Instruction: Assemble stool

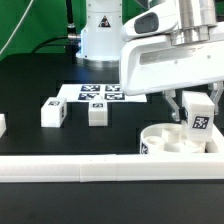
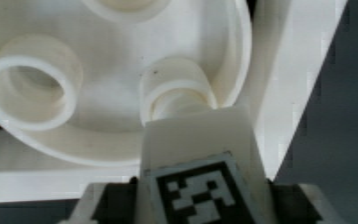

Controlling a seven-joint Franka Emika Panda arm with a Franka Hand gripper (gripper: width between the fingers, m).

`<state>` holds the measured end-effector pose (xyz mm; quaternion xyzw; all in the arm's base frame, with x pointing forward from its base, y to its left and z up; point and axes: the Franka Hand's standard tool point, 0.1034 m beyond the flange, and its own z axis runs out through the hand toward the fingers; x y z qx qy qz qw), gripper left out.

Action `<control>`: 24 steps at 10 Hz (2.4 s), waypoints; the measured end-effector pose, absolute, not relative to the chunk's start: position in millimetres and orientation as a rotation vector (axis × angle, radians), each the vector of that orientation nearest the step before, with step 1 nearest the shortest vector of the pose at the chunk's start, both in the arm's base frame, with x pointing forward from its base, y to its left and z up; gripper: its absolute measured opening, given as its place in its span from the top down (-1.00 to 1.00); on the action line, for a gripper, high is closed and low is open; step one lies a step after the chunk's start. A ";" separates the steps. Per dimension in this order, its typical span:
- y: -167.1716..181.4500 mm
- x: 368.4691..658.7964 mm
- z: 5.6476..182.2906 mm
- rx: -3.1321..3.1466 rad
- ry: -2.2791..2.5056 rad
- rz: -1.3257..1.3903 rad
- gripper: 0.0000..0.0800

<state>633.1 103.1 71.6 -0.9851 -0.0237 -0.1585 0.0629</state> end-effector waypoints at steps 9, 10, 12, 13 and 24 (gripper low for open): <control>94.7 630.4 66.7 -2.959 0.058 -0.482 0.19; 95.2 630.1 65.6 -2.959 0.057 -0.481 0.19; 95.1 630.3 65.7 -2.959 0.055 -0.482 0.18; 95.1 630.3 65.7 -2.959 0.055 -0.482 0.18; 92.3 639.7 109.9 -2.956 0.036 -0.454 -0.63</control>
Offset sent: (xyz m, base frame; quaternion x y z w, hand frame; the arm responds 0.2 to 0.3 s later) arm 0.0000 0.0000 0.0000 0.0000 0.0000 0.0000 1.0000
